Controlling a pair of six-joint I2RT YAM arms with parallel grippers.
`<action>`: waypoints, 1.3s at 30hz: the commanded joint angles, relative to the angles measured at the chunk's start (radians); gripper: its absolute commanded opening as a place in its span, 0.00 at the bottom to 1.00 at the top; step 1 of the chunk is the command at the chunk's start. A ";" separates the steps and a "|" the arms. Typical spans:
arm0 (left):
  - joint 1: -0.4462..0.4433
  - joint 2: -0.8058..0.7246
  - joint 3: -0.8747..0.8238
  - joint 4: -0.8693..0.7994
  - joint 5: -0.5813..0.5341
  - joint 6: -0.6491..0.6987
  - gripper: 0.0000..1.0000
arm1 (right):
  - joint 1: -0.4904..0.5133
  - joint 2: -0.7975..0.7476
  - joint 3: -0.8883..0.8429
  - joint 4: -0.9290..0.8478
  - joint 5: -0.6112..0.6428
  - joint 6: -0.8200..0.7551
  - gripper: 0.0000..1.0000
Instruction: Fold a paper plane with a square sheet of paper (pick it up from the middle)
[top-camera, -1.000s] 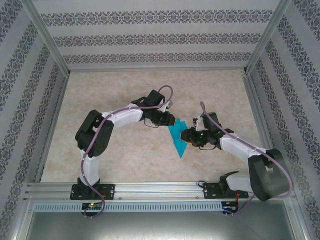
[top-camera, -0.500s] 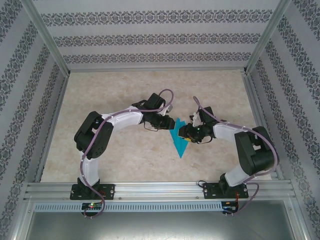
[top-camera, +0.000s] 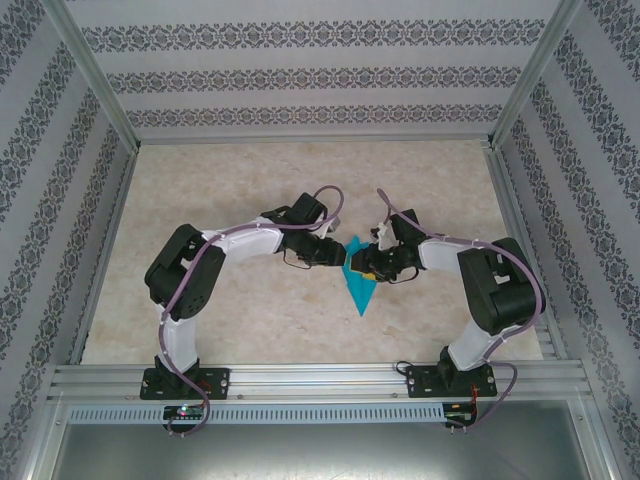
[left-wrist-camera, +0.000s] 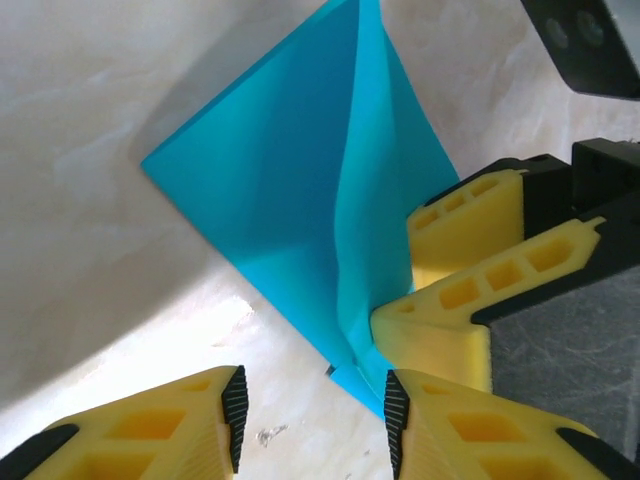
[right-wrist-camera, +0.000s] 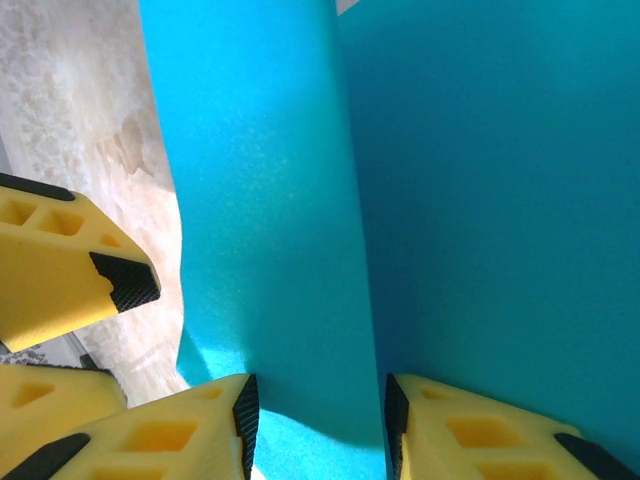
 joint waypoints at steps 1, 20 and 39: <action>-0.005 -0.063 -0.018 -0.017 -0.019 0.005 0.46 | 0.024 0.021 0.021 0.008 -0.026 -0.030 0.39; -0.003 -0.342 -0.260 0.093 -0.081 -0.162 0.60 | 0.035 -0.099 -0.002 0.176 -0.113 0.156 0.04; -0.126 -0.629 -0.467 0.425 -0.193 -0.590 0.71 | 0.066 -0.283 0.056 0.335 -0.064 0.431 0.02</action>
